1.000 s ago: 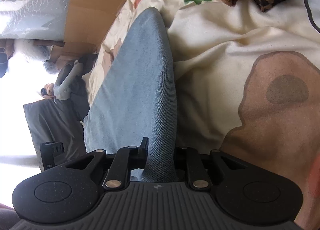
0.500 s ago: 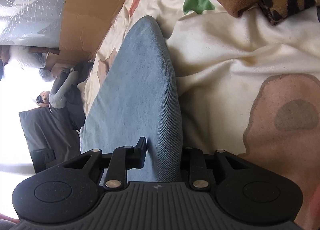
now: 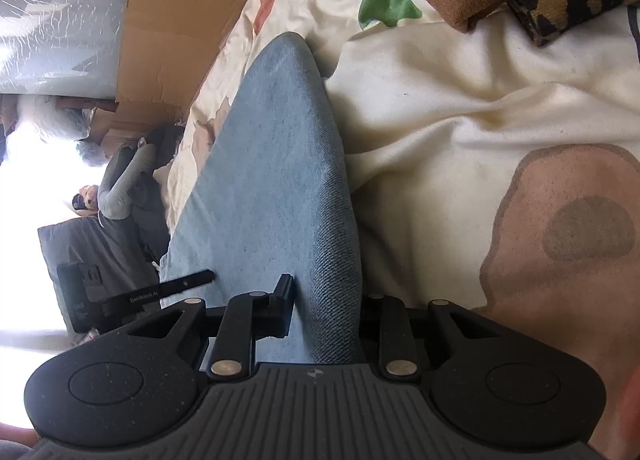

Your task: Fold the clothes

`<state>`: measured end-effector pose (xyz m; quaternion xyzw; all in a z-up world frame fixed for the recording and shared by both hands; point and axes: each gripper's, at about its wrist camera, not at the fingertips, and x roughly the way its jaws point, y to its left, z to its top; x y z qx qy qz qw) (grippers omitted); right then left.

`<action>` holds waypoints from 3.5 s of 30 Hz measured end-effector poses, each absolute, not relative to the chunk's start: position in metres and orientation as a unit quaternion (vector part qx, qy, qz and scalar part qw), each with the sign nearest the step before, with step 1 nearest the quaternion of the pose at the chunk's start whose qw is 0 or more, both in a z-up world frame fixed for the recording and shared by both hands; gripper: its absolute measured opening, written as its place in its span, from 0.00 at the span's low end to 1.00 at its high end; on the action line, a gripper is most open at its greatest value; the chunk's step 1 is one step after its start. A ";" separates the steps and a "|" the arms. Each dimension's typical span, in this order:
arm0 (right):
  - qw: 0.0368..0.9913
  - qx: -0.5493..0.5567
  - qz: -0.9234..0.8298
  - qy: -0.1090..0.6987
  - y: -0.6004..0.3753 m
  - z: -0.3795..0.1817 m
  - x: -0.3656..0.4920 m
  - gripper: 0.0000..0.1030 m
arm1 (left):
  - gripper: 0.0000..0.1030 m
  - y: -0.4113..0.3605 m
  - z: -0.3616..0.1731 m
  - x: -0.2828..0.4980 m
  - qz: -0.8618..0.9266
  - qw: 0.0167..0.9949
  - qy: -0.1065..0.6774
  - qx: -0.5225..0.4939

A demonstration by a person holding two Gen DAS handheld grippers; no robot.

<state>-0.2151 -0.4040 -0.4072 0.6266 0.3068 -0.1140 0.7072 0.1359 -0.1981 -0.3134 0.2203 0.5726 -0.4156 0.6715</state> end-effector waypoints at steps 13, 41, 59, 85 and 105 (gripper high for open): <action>0.706 0.628 -0.129 0.300 -0.402 -0.407 -0.214 0.25 | 0.16 -0.234 -0.304 0.168 -0.423 0.709 0.528 0.201; 0.711 0.623 -0.152 0.287 -0.404 -0.405 -0.209 0.25 | 0.07 -0.185 -0.334 0.109 -0.426 0.668 0.591 0.151; 0.722 0.607 -0.174 0.283 -0.412 -0.402 -0.198 0.25 | 0.05 -0.134 -0.330 0.065 -0.426 0.627 0.635 0.148; 0.726 0.592 -0.180 0.300 -0.414 -0.401 -0.194 0.25 | 0.01 -0.128 -0.340 0.048 -0.427 0.571 0.679 0.171; 0.735 0.585 -0.182 0.290 -0.431 -0.403 -0.178 0.20 | 0.07 -0.128 -0.322 0.049 -0.449 0.557 0.670 0.200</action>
